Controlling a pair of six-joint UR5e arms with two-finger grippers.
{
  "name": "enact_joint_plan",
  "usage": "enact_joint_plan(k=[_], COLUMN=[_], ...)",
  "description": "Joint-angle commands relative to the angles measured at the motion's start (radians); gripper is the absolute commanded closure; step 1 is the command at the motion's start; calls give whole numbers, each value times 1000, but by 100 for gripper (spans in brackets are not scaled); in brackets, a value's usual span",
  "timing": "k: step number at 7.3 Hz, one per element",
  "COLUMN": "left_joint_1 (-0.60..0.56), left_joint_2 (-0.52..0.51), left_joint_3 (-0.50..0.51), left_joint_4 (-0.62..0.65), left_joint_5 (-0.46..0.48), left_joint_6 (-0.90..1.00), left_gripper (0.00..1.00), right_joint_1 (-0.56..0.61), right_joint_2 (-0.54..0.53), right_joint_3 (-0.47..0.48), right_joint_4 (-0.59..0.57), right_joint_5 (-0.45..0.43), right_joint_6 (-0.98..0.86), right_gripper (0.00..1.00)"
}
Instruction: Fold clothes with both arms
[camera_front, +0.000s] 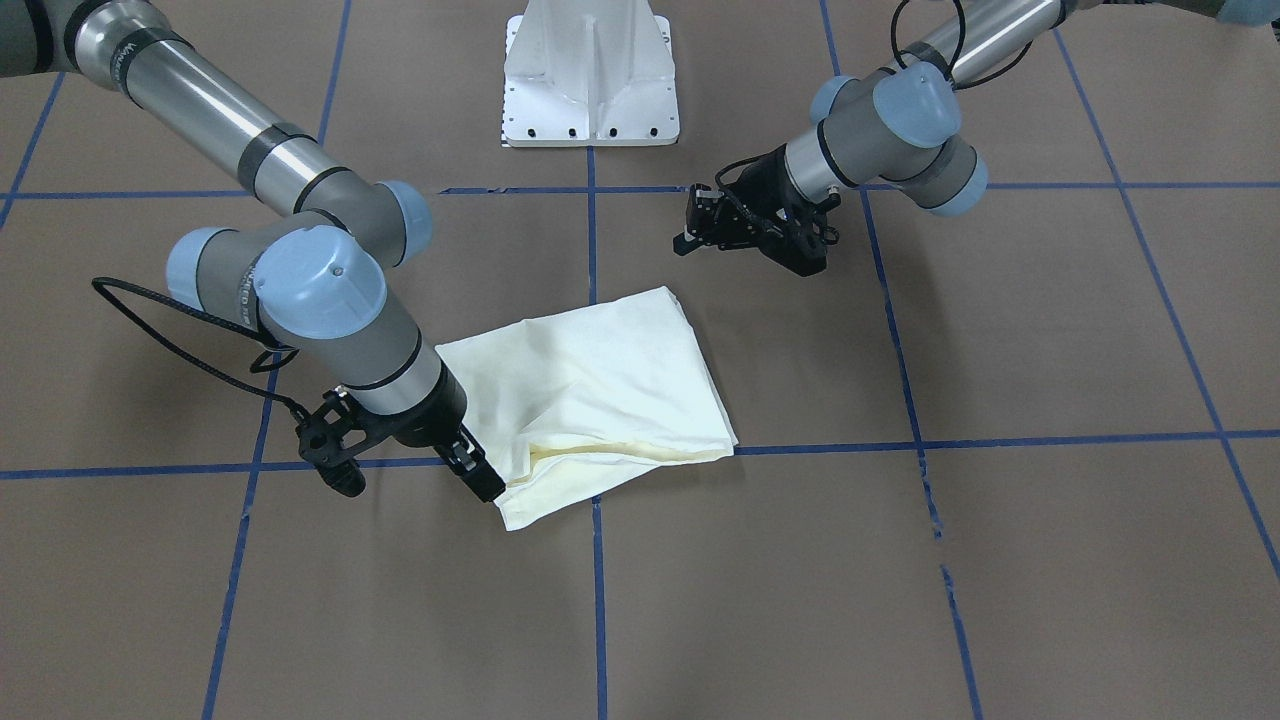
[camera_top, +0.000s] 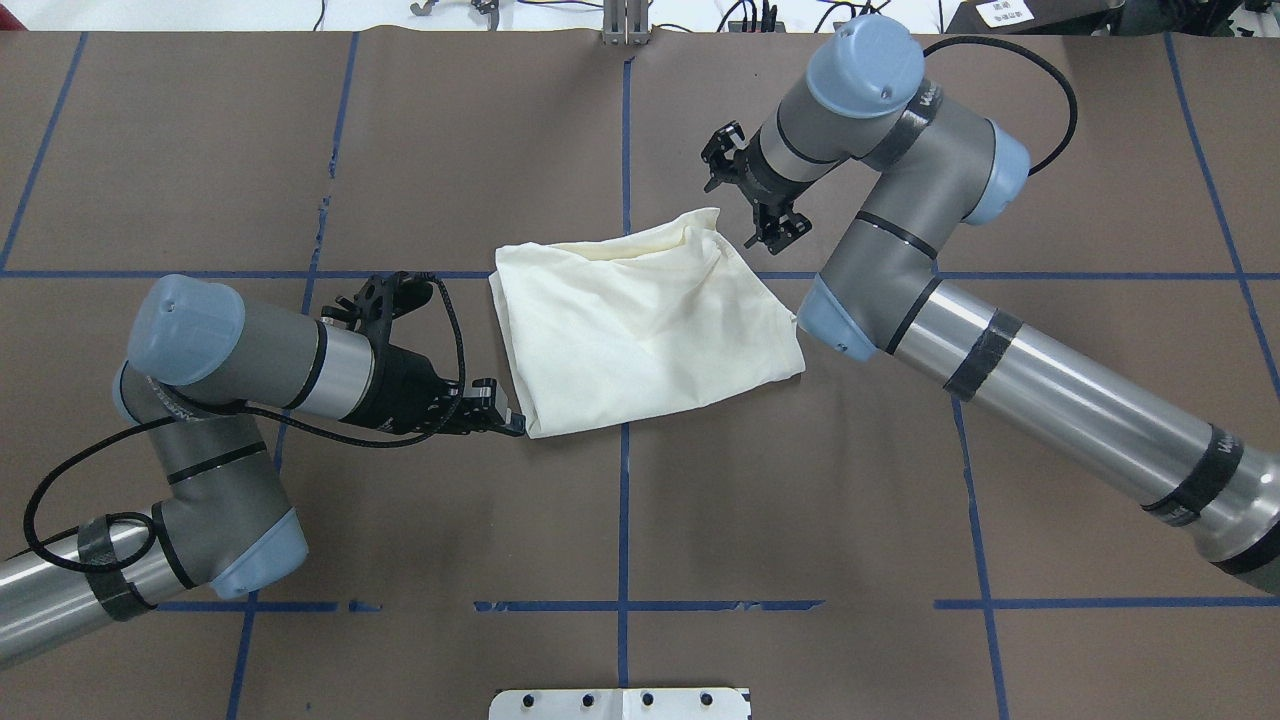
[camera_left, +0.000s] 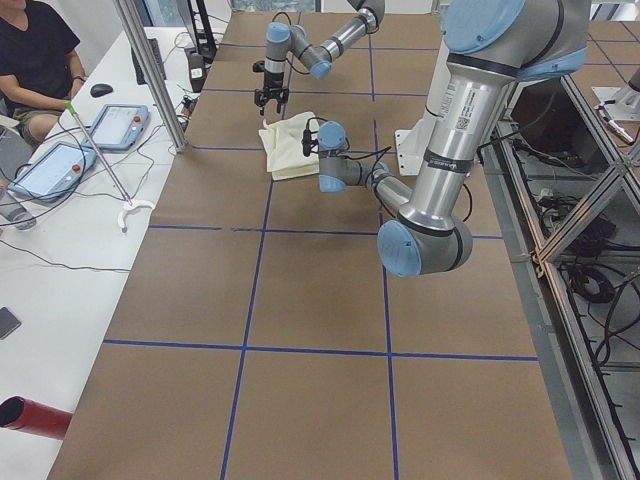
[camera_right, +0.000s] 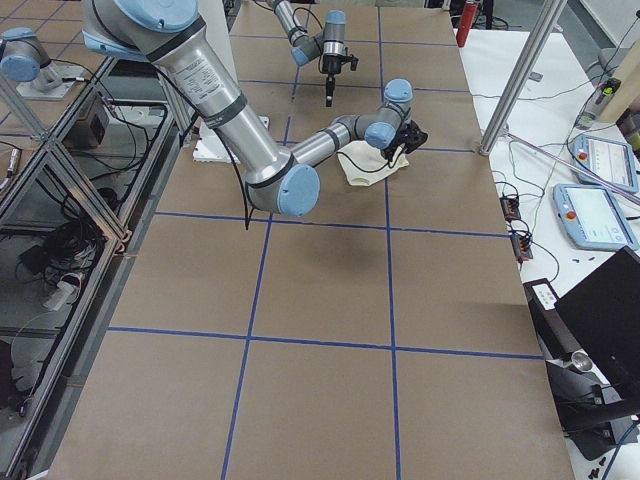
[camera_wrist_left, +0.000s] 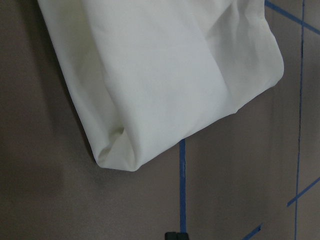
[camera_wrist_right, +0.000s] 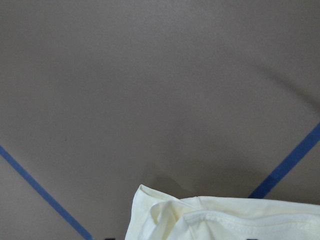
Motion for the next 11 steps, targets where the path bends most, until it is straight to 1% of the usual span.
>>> enact_joint_plan(k=[1, 2, 3, 4, 5, 6, 8, 9, 10, 11], left_joint_1=[-7, -4, -4, -5, -8, -25, -48, -57, -65, -74], left_joint_2=[-60, -96, -103, -97, -99, -96, -91, -91, -91, -90], left_joint_3=[3, 22, 30, 30, 30, 30, 24, 20, 19, 21], left_joint_4=[114, 155, 159, 168, 197, 200, 212, 232, 233, 234], left_joint_5=[95, 120, 128, 154, 174, 174, 175, 175, 175, 175], left_joint_6=[2, 6, 5, 6, 9, 26, 28, 28, 28, 28], left_gripper=[100, 100, 100, 100, 100, 100, 100, 100, 100, 100], right_joint_1=[29, 10, -14, -69, -123, -169, -192, -192, -185, -162], right_joint_2=[-39, -43, -41, -52, -38, -33, -36, -24, 6, 66], right_joint_3=[72, 86, 102, 125, 127, 124, 112, 90, 49, -41], right_joint_4=[0, 1, 1, 1, 0, 0, -8, -9, -10, -8], right_joint_5=[45, 34, 30, 25, -34, -97, -131, -167, -188, -199], right_joint_6=[-93, -98, -98, -101, -101, -103, -161, -202, -230, -238], right_gripper=[0, 0, 0, 8, 68, 100, 100, 100, 100, 100])
